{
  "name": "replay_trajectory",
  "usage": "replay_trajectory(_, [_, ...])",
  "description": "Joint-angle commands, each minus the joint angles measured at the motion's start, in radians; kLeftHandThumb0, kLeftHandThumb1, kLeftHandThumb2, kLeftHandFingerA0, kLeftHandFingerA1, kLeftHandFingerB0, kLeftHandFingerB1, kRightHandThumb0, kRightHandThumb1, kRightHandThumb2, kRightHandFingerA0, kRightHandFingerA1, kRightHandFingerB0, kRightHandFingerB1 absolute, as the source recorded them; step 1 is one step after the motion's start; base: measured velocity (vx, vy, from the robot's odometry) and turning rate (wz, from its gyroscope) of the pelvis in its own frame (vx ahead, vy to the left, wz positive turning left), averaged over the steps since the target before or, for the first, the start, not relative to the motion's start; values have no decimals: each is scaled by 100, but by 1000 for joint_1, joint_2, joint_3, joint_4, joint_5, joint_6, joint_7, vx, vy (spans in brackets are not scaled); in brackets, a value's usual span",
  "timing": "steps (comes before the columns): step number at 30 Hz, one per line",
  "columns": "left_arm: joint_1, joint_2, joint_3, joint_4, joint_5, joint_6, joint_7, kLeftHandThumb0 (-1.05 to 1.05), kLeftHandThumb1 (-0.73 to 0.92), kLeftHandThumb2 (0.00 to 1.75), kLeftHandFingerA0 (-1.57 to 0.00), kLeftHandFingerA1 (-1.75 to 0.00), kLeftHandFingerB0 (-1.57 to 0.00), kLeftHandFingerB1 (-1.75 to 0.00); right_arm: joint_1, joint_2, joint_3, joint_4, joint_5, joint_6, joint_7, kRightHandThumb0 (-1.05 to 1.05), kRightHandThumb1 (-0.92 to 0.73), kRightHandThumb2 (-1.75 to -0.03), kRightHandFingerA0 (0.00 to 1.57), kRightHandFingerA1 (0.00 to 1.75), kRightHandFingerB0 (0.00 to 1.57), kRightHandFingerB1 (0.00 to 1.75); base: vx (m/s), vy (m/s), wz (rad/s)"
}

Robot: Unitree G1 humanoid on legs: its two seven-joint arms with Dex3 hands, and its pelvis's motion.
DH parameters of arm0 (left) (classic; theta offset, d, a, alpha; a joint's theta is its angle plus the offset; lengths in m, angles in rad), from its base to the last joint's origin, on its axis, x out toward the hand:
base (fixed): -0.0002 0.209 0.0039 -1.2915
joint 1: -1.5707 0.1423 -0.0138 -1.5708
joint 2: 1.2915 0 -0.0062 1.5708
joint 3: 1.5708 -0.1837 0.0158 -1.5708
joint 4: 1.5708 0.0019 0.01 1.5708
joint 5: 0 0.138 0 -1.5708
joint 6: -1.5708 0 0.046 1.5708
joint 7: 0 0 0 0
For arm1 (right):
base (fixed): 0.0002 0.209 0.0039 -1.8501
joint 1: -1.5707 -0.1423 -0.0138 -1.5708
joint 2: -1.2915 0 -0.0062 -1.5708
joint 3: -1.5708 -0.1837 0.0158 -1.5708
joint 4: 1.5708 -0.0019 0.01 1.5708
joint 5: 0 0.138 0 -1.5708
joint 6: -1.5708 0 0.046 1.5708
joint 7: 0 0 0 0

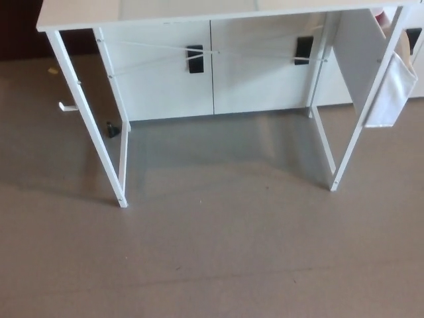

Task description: The robot walk towards a table in front and then pushes a layer of a file tray back to its original position using its right hand

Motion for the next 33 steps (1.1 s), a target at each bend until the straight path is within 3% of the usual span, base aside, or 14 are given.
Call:
replay_trajectory(1, [-4,24,5,3,7,-8,6,-40,30,91,-66,-84,-35,-63,-15,-8,1,21,-4,-37,-2,-32,-62,-58,60,48,41,38,158,163,-18])
replay_trajectory(2, [-4,24,6,3,4,-9,2,-40,29,92,-65,-84,-34,-63,-7,-3,-1,0,4,-26,0,-38,-51,-73,55,56,36,47,153,161,15])
replay_trajectory(4, [-2,25,5,1,5,-10,2,-42,29,92,-65,-84,-34,-63,9,-1,3,-31,3,-18,-2,-39,-51,-75,53,56,34,46,14,2,5])
replay_trajectory(7, [0,25,2,-5,8,-8,0,-41,31,92,-63,-83,-33,-63,8,-5,7,-28,-3,-13,-6,-32,-64,-59,58,47,39,38,11,-50,8])
replay_trajectory(13, [-9,25,0,8,12,-14,14,-43,34,80,-65,-89,-38,-60,3,-6,12,-25,-3,-14,-9,-32,-63,-59,57,46,41,38,55,-199,15])
replay_trajectory(15, [-12,27,2,8,9,-9,7,-43,34,80,-65,-89,-38,-60,3,-3,10,-28,1,-15,-12,-40,-52,-76,53,56,35,47,163,-227,15])
replay_trajectory(16, [-10,27,1,1,9,-5,6,-40,30,91,-64,-83,-34,-62,2,-1,8,-25,5,-17,-9,-30,-62,-58,60,48,39,38,134,-181,-9])
replay_trajectory(17, [-10,27,0,-1,9,1,7,-40,30,91,-63,-81,-34,-62,4,-1,8,-28,6,-14,-7,-38,-52,-73,55,56,35,46,116,-171,5])
replay_trajectory(18, [-10,26,1,-1,9,2,8,-38,31,91,-62,-81,-34,-62,3,-1,7,-24,7,-19,-6,-31,-62,-59,59,49,40,38,155,-140,-1])
replay_trajectory(19, [-10,25,0,-1,11,0,10,-39,31,91,-62,-81,-34,-62,3,-2,8,-25,5,-23,-7,-39,-52,-75,53,56,35,47,115,-108,0])
replay_trajectory(21, [-9,26,-2,-1,14,-1,11,-39,31,91,-63,-82,-34,-62,7,-4,11,-33,1,-18,-9,-41,-51,-76,53,56,35,47,138,-50,-2])
replay_trajectory(22, [-12,26,-2,6,15,-3,13,-41,29,91,-66,-83,-35,-64,9,-5,12,-37,2,-17,-5,-31,-63,-59,57,48,39,38,169,4,-3])
replay_trajectory(29, [-17,27,3,16,12,-8,5,-41,29,91,-67,-84,-35,-63,13,-1,12,-43,6,-5,-8,-30,-63,-59,57,48,39,38,232,111,1])
replay_trajectory(33, [-20,30,-7,10,20,0,9,-42,30,92,-65,-83,-33,-62,6,-7,21,-37,-16,-1,-30,-40,-51,-74,57,55,37,46,339,132,-12])
